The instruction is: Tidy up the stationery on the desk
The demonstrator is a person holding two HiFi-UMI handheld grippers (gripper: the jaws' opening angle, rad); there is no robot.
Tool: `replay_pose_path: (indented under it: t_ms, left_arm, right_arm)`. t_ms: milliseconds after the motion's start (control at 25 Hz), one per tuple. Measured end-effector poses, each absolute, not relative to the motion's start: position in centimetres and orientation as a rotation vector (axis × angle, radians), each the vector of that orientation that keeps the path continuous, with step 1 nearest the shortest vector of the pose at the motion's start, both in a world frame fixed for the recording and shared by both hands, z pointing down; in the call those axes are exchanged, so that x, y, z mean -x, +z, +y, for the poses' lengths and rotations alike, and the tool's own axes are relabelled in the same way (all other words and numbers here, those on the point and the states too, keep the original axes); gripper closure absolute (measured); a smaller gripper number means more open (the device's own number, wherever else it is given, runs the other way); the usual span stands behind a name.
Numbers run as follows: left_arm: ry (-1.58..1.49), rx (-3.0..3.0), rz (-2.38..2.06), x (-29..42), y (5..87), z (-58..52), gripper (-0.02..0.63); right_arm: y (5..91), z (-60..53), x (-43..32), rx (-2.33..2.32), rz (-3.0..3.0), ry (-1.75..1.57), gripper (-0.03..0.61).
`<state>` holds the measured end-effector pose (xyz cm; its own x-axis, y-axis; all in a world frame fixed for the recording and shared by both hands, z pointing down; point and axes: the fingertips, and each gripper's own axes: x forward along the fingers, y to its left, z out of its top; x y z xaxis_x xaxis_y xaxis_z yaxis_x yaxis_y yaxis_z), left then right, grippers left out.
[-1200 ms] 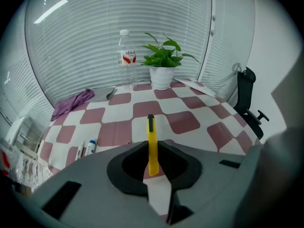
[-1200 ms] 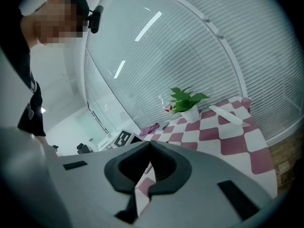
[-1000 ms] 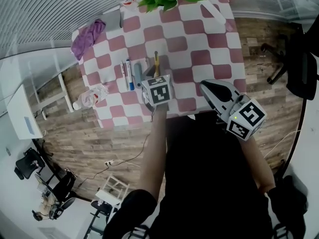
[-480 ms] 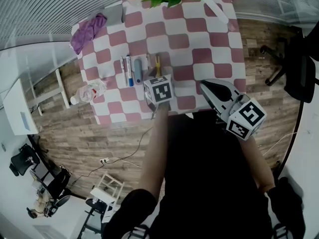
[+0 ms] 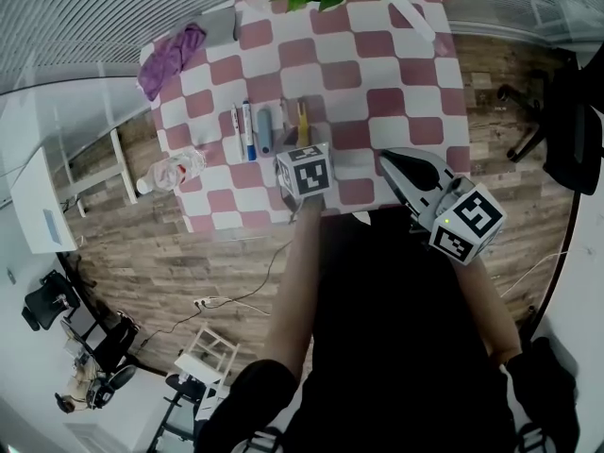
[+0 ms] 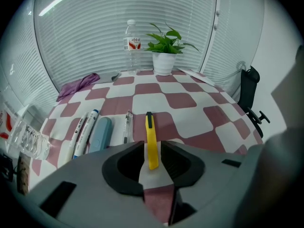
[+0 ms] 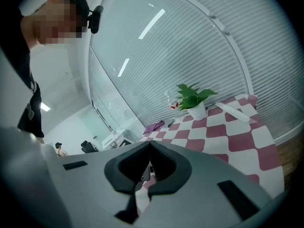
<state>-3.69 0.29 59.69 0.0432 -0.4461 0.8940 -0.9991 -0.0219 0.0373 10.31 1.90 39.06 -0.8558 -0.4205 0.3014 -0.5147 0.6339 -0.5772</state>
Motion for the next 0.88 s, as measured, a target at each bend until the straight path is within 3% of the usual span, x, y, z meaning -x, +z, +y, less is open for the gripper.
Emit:
replay_pose_path:
  t_ms: [320,680,880]
  left_arm:
    - [0.892,-1.662,-1.476,2.9,56.3,2.1,0.499]
    - [0.857,-1.824,-1.471,5.0,50.0,5.0,0.571]
    - [0.68,-1.976,-1.463,7.6,45.3,7.1,0.58]
  right_arm:
    - [39.4,2.2,-9.7,-0.809,-2.74,1.058,0.557]
    - [37.7,2.8,-6.9,-0.868,-2.76,0.977,0.557]
    - [35.8,4.3,-4.4,-0.919,-2.771,0.899,0.557]
